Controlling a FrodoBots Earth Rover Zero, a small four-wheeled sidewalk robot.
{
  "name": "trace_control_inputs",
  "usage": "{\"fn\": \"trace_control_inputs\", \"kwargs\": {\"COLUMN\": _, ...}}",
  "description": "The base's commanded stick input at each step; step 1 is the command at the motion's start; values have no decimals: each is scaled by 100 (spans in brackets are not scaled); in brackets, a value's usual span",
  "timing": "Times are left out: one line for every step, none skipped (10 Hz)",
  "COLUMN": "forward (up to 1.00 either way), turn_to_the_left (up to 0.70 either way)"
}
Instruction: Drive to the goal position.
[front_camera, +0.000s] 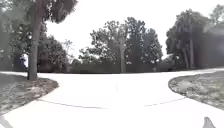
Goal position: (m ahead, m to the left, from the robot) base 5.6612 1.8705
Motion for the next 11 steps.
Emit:
{"fn": "trace_control_inputs", "kwargs": {"forward": 70, "turn_to_the_left": 0}}
{"fn": "trace_control_inputs", "kwargs": {"forward": 70, "turn_to_the_left": 0}}
{"fn": "trace_control_inputs", "kwargs": {"forward": 70, "turn_to_the_left": 0}}
{"fn": "trace_control_inputs", "kwargs": {"forward": 70, "turn_to_the_left": 0}}
{"fn": "trace_control_inputs", "kwargs": {"forward": 70, "turn_to_the_left": 0}}
{"fn": "trace_control_inputs", "kwargs": {"forward": 70, "turn_to_the_left": 0}}
{"fn": "trace_control_inputs", "kwargs": {"forward": 70, "turn_to_the_left": 0}}
{"fn": "trace_control_inputs", "kwargs": {"forward": 70, "turn_to_the_left": 0}}
{"fn": "trace_control_inputs", "kwargs": {"forward": 70, "turn_to_the_left": 0}}
{"fn": "trace_control_inputs", "kwargs": {"forward": 70, "turn_to_the_left": 0}}
{"fn": "trace_control_inputs", "kwargs": {"forward": 70, "turn_to_the_left": 0}}
